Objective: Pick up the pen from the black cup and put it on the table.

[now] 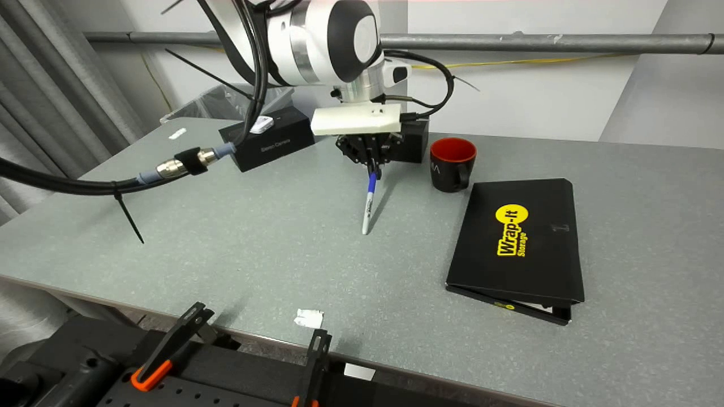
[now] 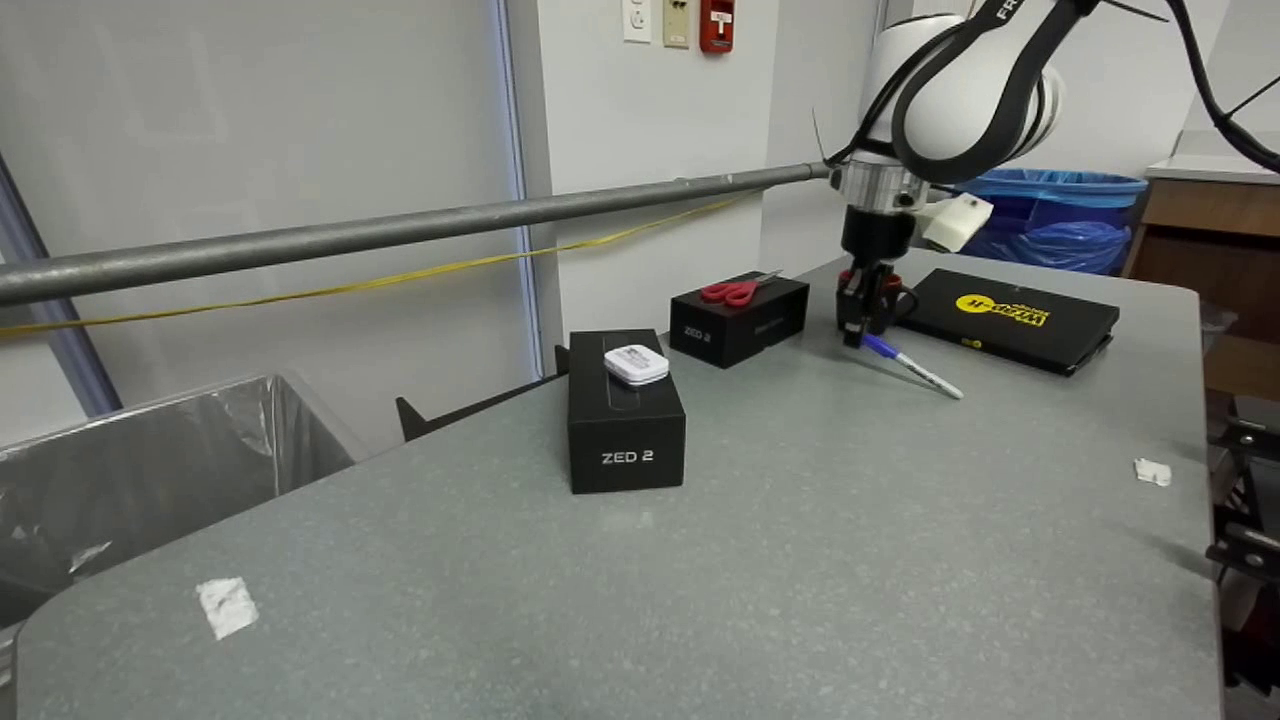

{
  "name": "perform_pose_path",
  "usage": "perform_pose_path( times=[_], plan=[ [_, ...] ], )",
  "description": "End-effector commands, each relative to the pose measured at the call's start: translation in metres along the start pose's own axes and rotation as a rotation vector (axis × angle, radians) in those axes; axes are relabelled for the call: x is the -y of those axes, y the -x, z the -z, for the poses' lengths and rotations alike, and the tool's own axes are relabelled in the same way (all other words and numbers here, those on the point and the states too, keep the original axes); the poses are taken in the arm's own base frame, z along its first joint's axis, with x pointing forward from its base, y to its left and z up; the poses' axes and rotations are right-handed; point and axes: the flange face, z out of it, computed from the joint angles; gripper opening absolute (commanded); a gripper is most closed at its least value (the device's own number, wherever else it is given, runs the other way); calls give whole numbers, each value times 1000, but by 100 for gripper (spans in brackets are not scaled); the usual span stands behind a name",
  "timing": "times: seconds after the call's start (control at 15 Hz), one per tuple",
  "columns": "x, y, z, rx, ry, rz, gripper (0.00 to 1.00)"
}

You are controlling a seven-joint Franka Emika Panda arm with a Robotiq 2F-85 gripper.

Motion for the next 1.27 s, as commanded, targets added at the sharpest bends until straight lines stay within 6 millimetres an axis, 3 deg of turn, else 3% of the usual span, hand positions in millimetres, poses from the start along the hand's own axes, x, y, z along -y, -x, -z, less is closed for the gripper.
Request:
perform_pose_path(
  times=[0.0,0.13,0.67,1.2],
  plan=[
    [0,-6,-4,-14,50,20,29],
    [0,-6,-2,-16,57,25,36],
    [-2,-12,6,-33,58,20,99],
    [-6,-13,8,-15,40,-14,100]
  ],
)
